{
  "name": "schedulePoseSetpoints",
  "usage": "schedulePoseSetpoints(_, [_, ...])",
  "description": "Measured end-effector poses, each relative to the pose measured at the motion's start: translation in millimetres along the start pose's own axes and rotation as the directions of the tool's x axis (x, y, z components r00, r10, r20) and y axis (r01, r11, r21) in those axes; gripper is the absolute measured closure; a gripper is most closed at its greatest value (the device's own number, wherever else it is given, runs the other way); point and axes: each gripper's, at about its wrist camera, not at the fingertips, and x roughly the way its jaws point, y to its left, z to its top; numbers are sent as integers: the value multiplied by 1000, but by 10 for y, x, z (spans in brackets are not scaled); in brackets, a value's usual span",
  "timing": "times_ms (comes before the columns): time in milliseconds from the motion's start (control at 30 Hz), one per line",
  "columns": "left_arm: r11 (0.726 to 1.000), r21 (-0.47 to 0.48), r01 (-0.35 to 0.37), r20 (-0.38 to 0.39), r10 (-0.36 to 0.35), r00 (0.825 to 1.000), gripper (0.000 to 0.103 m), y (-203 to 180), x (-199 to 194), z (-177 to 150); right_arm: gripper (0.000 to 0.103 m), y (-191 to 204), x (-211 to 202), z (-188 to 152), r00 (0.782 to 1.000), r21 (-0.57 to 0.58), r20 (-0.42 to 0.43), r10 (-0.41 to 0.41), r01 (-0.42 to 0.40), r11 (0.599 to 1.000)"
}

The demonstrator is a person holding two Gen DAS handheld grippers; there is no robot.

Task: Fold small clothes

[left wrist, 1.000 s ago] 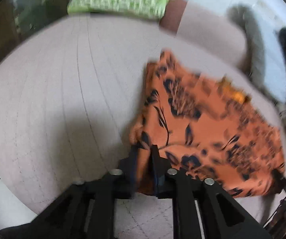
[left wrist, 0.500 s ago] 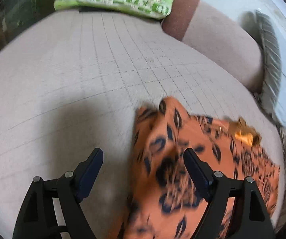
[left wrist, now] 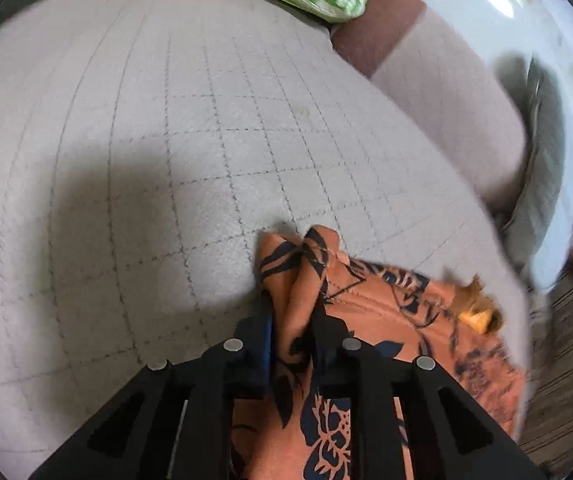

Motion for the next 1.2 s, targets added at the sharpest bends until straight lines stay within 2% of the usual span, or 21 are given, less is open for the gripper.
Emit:
schedulePoseSetpoints(67, [1000,3,-11,-14,11,1000,78,-8,-106,37,21,-8,-7,-2,1000,0,1,3,-3,1000])
schedulePoseSetpoints(200, [996,54,-74,129,67,989,75,-123,-532,17,21,-19,-16,-3,1000,7,-1,9,-9,1000])
schedulePoseSetpoints(333, [996,73,53,85,-59,995,75,-159,-626,-28,21,-27,-26,-11,1000,10,-2,15,-15,1000])
schedulePoseSetpoints(400, [983,56,173,1,-173,985,75,-180,-547,-56,21,-24,-29,-13,1000,7,-3,14,-14,1000])
schedulePoseSetpoints(467, [974,55,219,-37,-218,975,75,-202,-444,-88,21,-20,-29,-14,1000,5,-4,12,-12,1000])
schedulePoseSetpoints(533, [987,40,155,-36,-154,987,75,-134,-310,-85,21,-21,-28,-14,1000,3,-5,11,-10,1000])
schedulePoseSetpoints(567, [993,7,119,-47,-118,992,79,-20,-251,-90,21,-21,-28,-14,1000,2,-5,10,-10,1000])
schedulePoseSetpoints(600, [994,-34,102,-52,-104,993,102,82,-167,-80,21,-18,-30,-14,1000,1,-5,10,-10,1000])
schedulePoseSetpoints(667, [992,-67,103,-43,-106,993,101,141,-202,-80,21,-19,-35,-16,1000,0,-6,11,-11,1000])
schedulePoseSetpoints(700, [994,-49,100,-34,-102,994,98,97,-280,-89,21,-19,-30,-14,1000,2,-6,11,-11,1000])
schedulePoseSetpoints(733, [996,-10,94,-24,-94,995,85,13,-360,-108,21,-22,-28,-13,1000,5,-6,13,-13,1000])
schedulePoseSetpoints(767, [996,24,85,-18,-85,996,77,-87,-404,-130,21,-24,-25,-11,1000,6,-6,13,-13,1000])
schedulePoseSetpoints(833, [994,94,63,33,-66,997,51,-294,-587,-187,21,-28,-19,-5,1000,7,-7,14,-14,1000])
schedulePoseSetpoints(900, [986,156,49,87,-63,994,37,-453,-672,-287,21,-46,-24,2,1000,24,-5,26,-26,999])
schedulePoseSetpoints(933, [983,182,18,104,-38,994,33,-494,-669,-352,21,-77,-30,11,999,45,-3,43,-43,998])
schedulePoseSetpoints(967, [975,215,-55,104,33,994,33,-528,-591,-421,21,-114,-37,19,998,67,0,61,-61,996])
schedulePoseSetpoints(1000, [957,241,-164,88,146,985,33,-515,-434,-457,21,-161,-48,30,996,97,6,84,-84,992])
schedulePoseSetpoints(1033, [935,243,-260,61,253,966,33,-440,-332,-490,21,-209,-61,41,994,128,14,108,-109,986])
schedulePoseSetpoints(1067, [924,228,-308,42,307,951,32,-367,-233,-529,22,-267,-89,50,990,165,26,135,-138,977])
schedulePoseSetpoints(1167, [931,199,-305,127,284,950,34,-473,-498,-638,22,-477,-352,43,976,295,114,187,-213,931])
schedulePoseSetpoints(1200, [939,207,-275,159,245,956,33,-530,-635,-703,22,-546,-495,18,969,328,154,193,-235,915])
